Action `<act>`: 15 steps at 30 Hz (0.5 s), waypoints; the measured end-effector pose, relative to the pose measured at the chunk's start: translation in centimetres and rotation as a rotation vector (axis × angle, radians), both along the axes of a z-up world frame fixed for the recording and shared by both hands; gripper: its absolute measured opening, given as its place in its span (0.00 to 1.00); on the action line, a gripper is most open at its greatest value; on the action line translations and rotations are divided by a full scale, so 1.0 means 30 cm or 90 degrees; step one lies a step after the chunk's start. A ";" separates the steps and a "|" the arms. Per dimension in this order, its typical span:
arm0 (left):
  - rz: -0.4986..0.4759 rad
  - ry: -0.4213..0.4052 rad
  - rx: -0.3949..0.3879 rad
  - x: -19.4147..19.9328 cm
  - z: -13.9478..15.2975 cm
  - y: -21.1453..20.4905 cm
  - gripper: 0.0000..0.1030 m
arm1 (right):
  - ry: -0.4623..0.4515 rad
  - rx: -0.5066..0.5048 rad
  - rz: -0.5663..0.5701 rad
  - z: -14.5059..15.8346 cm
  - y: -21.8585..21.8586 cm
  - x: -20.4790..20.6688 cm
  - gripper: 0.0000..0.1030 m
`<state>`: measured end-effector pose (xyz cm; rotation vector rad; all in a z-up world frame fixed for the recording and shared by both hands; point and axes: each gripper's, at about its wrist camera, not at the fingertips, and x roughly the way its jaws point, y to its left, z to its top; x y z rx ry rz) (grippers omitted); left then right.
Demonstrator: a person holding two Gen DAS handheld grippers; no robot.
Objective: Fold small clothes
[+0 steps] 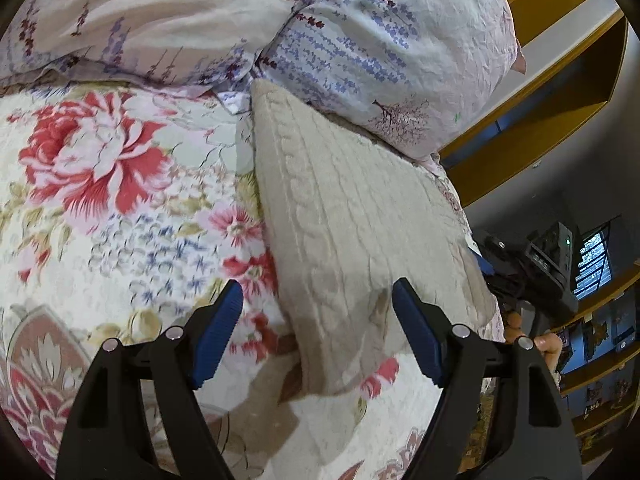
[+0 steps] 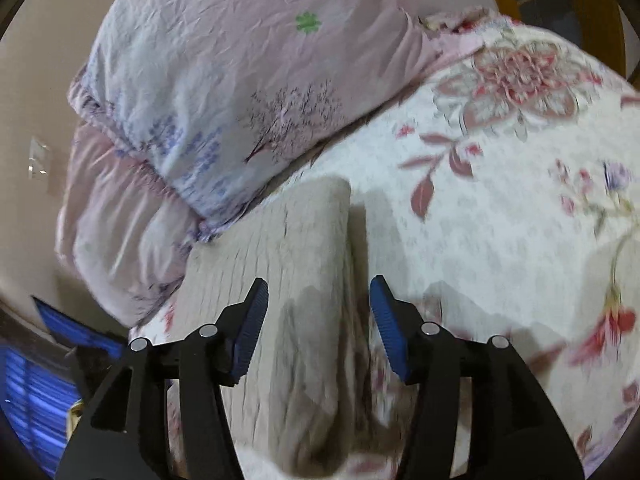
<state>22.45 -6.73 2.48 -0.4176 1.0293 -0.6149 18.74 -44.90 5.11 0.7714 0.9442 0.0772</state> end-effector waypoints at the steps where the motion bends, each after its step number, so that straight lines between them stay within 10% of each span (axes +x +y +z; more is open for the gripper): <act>1: -0.001 0.003 0.000 -0.008 -0.001 0.002 0.74 | 0.000 0.010 0.005 -0.001 0.002 -0.018 0.54; 10: -0.026 0.048 -0.014 -0.056 -0.031 -0.019 0.57 | 0.012 0.024 0.067 -0.027 0.072 -0.144 0.53; 15: -0.052 0.053 -0.015 -0.072 -0.040 -0.042 0.25 | -0.002 -0.049 0.079 0.001 0.121 -0.154 0.14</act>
